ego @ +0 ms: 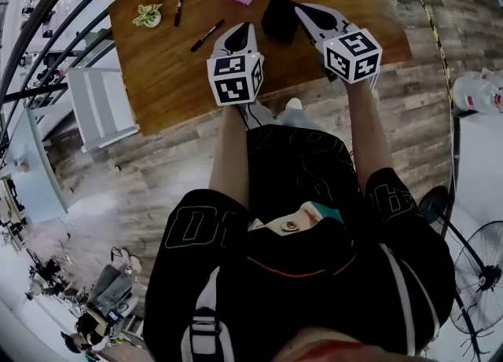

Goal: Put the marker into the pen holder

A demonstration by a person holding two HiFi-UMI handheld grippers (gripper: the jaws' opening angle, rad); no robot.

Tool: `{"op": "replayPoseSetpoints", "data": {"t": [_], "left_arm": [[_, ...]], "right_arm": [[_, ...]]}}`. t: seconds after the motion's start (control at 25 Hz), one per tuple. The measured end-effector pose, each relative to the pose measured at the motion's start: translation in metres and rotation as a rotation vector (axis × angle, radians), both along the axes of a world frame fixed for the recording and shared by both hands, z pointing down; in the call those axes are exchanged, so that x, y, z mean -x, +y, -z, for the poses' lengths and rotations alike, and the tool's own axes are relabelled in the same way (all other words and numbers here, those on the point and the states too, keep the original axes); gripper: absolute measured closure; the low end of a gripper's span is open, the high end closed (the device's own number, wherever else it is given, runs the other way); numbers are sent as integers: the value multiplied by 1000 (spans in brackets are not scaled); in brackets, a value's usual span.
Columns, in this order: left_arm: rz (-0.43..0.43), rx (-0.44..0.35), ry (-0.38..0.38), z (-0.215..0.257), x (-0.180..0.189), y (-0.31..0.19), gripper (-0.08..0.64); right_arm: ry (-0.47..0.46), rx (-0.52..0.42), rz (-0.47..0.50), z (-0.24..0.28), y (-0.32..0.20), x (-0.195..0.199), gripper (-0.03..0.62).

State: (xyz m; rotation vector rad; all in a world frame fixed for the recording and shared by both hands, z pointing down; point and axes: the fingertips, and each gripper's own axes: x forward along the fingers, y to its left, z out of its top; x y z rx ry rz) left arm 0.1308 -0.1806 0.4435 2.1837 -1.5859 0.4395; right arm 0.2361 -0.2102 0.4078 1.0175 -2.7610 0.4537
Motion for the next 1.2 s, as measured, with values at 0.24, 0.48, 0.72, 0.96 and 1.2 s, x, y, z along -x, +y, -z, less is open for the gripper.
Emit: {"op": "replayPoseSetpoints", "data": {"t": [0.24, 0.48, 0.72, 0.96, 1.2], "left_arm": [[86, 15, 13, -3, 47, 3, 554], [167, 29, 30, -11, 99, 12, 554], [245, 27, 47, -11, 154, 18, 554], [361, 56, 89, -28, 207, 40, 554], [454, 109, 139, -56, 241, 67, 554]], "right_arm": [[7, 1, 82, 3, -3, 49, 586], [24, 2, 167, 1, -6, 108, 586], [56, 3, 243, -2, -6, 166, 586], [133, 18, 362, -20, 2, 226, 586], [243, 29, 448, -48, 12, 264, 586]]}}
